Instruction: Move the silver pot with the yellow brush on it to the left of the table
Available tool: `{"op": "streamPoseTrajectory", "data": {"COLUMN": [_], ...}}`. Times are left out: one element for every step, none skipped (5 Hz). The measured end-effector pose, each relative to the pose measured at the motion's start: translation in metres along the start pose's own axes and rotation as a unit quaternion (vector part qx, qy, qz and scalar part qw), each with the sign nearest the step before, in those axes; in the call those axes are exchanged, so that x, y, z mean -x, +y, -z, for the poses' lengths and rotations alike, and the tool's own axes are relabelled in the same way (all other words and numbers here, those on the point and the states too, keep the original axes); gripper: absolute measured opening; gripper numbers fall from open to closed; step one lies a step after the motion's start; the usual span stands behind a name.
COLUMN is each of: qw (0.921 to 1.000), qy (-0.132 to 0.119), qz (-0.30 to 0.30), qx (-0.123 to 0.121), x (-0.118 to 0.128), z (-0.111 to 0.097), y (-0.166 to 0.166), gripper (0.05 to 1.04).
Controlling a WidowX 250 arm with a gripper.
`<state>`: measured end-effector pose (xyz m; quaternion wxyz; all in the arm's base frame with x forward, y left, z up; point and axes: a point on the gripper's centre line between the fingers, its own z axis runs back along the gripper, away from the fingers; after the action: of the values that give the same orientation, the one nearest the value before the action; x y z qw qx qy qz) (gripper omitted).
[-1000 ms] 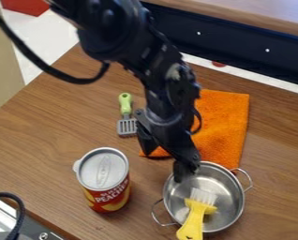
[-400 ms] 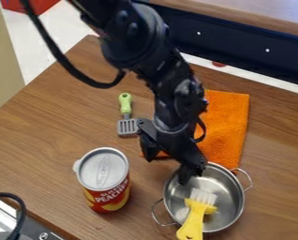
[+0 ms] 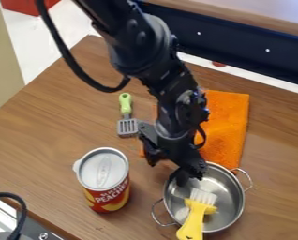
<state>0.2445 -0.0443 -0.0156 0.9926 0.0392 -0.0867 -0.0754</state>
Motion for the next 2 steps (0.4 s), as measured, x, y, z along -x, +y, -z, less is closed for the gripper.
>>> {"op": "streamPoseTrajectory", "data": {"qw": [0.9997, 0.9988], "qy": [0.014, 0.029], "qz": [-0.007, -0.026], "qx": [0.021, 0.030], "x": [-0.0004, 0.0008], "z": [-0.0009, 0.0068], "y": [0.0012, -0.0006], "gripper": [0.410, 0.182]}}
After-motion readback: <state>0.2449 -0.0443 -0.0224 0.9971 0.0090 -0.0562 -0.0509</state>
